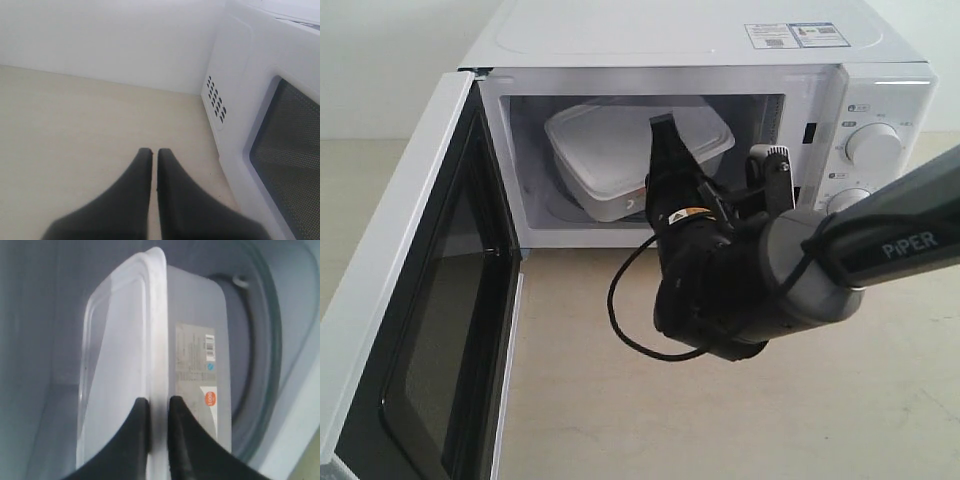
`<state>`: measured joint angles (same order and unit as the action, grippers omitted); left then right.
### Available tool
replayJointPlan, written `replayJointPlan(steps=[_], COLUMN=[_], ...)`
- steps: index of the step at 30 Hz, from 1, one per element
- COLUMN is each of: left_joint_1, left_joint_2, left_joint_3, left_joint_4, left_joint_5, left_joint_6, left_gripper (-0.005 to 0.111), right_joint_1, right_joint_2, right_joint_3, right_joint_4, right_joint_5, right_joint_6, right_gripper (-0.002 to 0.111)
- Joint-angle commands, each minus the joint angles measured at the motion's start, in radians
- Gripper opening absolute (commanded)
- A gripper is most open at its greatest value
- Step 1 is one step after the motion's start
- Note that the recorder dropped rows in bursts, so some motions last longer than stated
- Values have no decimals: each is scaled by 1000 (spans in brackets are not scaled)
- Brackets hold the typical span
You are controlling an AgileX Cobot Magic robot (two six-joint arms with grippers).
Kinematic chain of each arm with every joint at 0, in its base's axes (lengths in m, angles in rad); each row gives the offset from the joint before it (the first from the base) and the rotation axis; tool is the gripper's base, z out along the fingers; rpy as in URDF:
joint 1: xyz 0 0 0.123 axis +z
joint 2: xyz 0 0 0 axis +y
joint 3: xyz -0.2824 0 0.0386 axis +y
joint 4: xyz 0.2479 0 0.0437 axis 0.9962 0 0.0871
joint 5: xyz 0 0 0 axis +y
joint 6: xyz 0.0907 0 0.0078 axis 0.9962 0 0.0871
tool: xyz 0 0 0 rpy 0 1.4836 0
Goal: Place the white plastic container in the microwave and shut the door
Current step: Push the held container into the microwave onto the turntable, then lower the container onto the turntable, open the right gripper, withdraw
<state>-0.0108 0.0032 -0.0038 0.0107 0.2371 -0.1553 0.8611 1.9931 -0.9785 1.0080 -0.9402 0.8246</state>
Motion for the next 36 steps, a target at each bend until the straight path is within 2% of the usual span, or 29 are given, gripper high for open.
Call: replayJointPlan(steps=[1, 11, 22, 24, 26, 28, 30, 36], left_joint_1=[1, 1, 1, 1, 1, 1, 1, 1], left_joint_2=[-3, -3, -3, -3, -3, -3, -3, -3], left_joint_3=[4, 4, 4, 4, 4, 4, 4, 4], left_joint_4=[5, 5, 5, 5, 5, 5, 5, 5], left_joint_5=[-5, -5, -5, -5, -5, -5, -5, -5], left_joint_6=[-8, -8, -8, -8, -8, -8, -8, -8], left_gripper=[4, 4, 4, 4, 4, 4, 4, 4], right_joint_1=[-16, -24, -27, -27, -27, -27, -27, -25], right_joint_2=[16, 78, 80, 80, 80, 80, 80, 65], right_joint_3=[-39, -152, -158, -158, -158, -158, -158, -128], right_joint_4=[8, 17, 61, 60, 60, 60, 53, -19], right_joint_5=[-13, 4, 26, 26, 26, 26, 32, 44], right_joint_6=[-23, -95, -164, -166, -166, -166, -166, -183], right_gripper=[0, 0, 1, 7, 19, 37, 48, 45])
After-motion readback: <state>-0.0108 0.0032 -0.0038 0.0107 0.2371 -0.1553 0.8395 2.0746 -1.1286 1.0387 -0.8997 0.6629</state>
